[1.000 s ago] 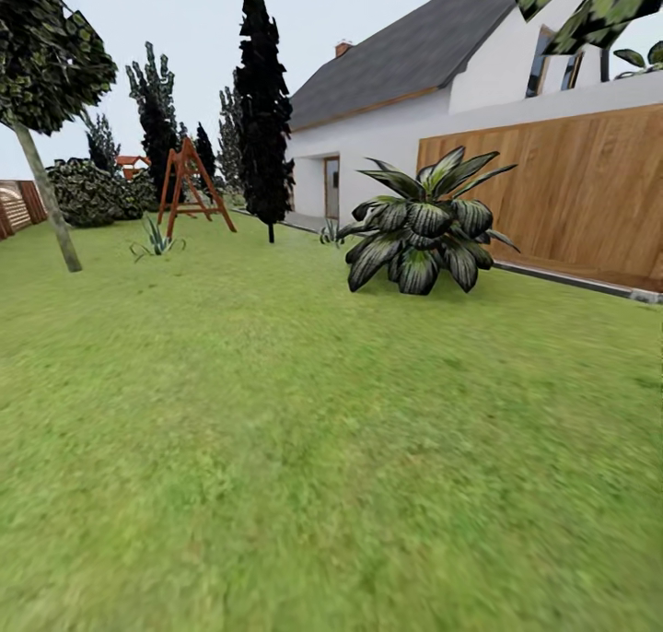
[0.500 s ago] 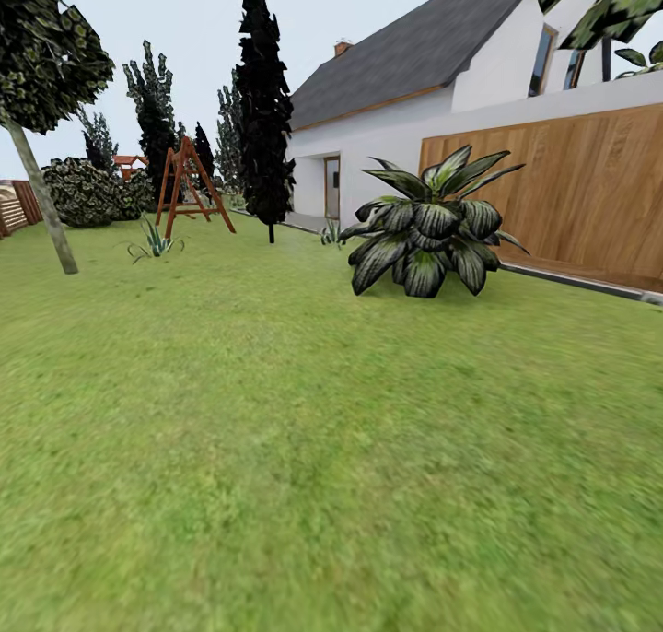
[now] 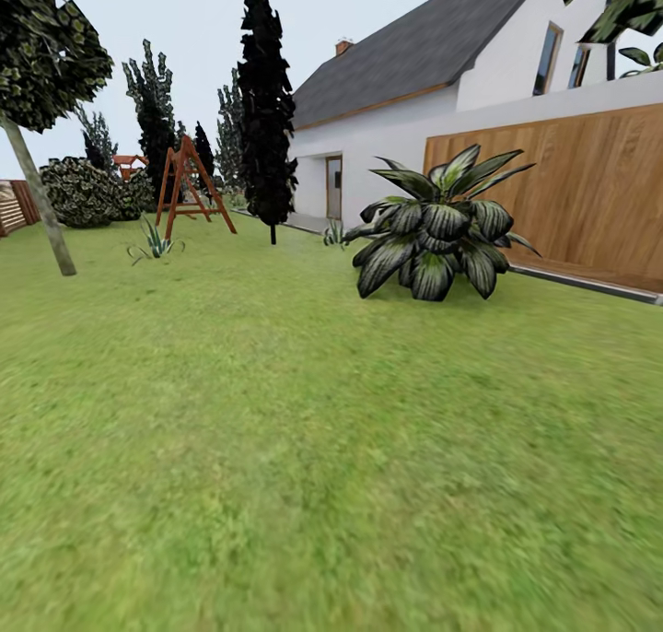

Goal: Take the three Easter eggs out of the wicker basket on the lawn in the garden, then place them on the lawn next to a single tree (choose any tree) so that all three eggs are next to the same tree and none are left in the basket.

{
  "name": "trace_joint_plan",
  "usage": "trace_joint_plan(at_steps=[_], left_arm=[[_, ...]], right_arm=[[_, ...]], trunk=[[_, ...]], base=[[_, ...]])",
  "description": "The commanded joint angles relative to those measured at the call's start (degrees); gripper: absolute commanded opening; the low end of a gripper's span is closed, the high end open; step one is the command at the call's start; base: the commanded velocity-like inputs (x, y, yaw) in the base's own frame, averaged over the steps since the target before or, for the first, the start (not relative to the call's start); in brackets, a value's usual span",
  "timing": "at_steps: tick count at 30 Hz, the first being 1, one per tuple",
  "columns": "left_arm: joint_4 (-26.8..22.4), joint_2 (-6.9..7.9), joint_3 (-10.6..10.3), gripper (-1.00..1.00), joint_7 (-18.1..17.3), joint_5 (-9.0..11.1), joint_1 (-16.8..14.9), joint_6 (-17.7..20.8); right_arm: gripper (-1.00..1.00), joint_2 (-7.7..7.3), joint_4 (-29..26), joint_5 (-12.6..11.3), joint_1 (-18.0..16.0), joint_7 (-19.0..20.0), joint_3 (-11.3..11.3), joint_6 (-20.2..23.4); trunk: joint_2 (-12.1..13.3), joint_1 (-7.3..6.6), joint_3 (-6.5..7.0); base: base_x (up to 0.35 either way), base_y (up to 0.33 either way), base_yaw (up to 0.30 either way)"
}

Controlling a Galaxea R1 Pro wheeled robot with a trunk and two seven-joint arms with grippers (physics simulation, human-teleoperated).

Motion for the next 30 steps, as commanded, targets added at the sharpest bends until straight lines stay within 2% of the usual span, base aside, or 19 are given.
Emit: trace_joint_plan(at_steps=[1, 7, 15, 30], left_arm=[[0.0, 0.01, 0.0, 1.0, -0.2, 0.0, 0.0, 0.0], [0.0, 0.01, 0.0, 1.0, -0.2, 0.0, 0.0, 0.0], [0.0, 0.01, 0.0, 1.0, -0.2, 0.0, 0.0, 0.0], [0.0, 0.01, 0.0, 1.0, -0.2, 0.0, 0.0, 0.0]], right_arm=[[1.0, -0.01, 0.1, 0.5, -0.1, 0.0, 0.0, 0.0], [1.0, -0.01, 0.1, 0.5, -0.1, 0.1, 0.0, 0.0], [1.0, 0.01, 0.2, 0.5, -0.1, 0.1, 0.0, 0.0], [1.0, -0.01, 0.2, 0.5, -0.1, 0.1, 0.0, 0.0]], trunk=[[0.0, 0.03, -0.04], [0.0, 0.03, -0.05], [0.0, 0.03, -0.29], [0.0, 0.03, -0.31]], base=[[0.308, 0.186, 0.0], [0.309, 0.185, -0.01], [0.31, 0.184, -0.187], [0.311, 0.183, -0.007]])
